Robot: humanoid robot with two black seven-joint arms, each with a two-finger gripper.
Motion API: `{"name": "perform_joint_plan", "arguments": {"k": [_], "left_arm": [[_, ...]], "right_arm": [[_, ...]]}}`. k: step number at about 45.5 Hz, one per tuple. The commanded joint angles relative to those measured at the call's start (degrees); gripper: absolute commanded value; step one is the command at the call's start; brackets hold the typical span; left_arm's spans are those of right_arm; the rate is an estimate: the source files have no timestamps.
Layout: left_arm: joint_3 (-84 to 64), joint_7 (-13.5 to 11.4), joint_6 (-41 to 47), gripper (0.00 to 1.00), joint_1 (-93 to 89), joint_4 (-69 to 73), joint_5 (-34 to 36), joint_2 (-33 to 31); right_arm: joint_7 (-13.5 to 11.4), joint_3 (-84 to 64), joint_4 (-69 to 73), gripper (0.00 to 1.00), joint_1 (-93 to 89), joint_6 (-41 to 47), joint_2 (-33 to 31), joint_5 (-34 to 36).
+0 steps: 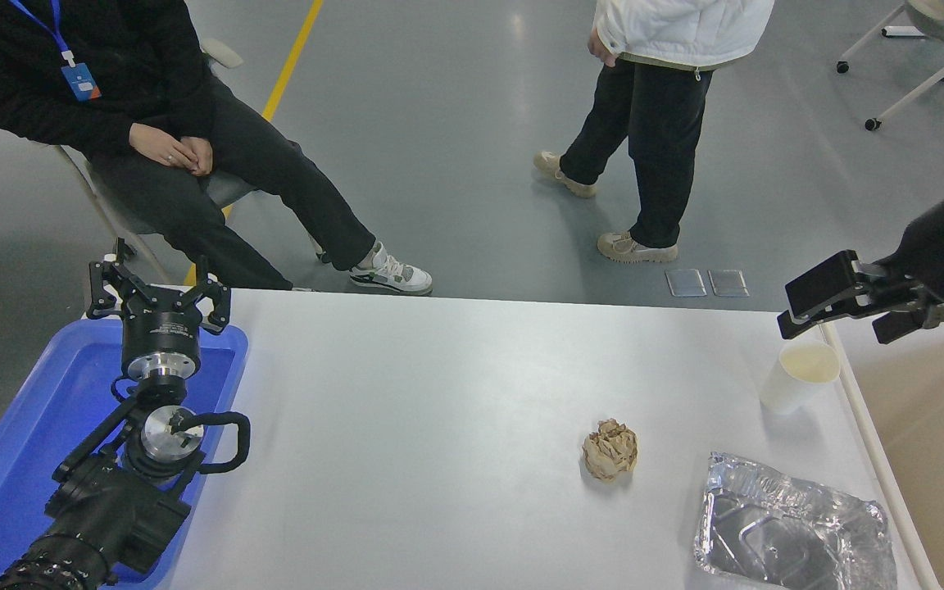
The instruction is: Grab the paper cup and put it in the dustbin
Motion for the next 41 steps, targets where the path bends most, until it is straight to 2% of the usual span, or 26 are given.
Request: {"name": "perform_joint_plan", "arguments": {"k": [1, 11, 30, 41], "left_arm": [[0.0, 0.0, 0.0, 0.99, 0.0, 0.0, 0.1, 0.0], [0.0, 0.0, 0.0, 0.99, 0.0, 0.0, 0.0, 0.0], [0.0, 0.0, 0.0, 0.99, 0.0, 0.0, 0.1, 0.0], [0.0, 0.0, 0.0, 0.99, 0.0, 0.0, 0.1, 0.0]], "right_arm": [[-0.2, 2.7, 0.1, 1.0, 0.9, 2.7, 0.5, -0.1], [-0.3, 5.3, -3.0, 1.0, -3.6, 2.7, 0.5, -1.9], [-0.3, 14.1, -27.6, 1.0, -24.3, 1.0, -0.7, -22.0], [-0.2, 19.4, -39.8, 1.0, -38.7, -5.9, -0.6, -23.3]]}}
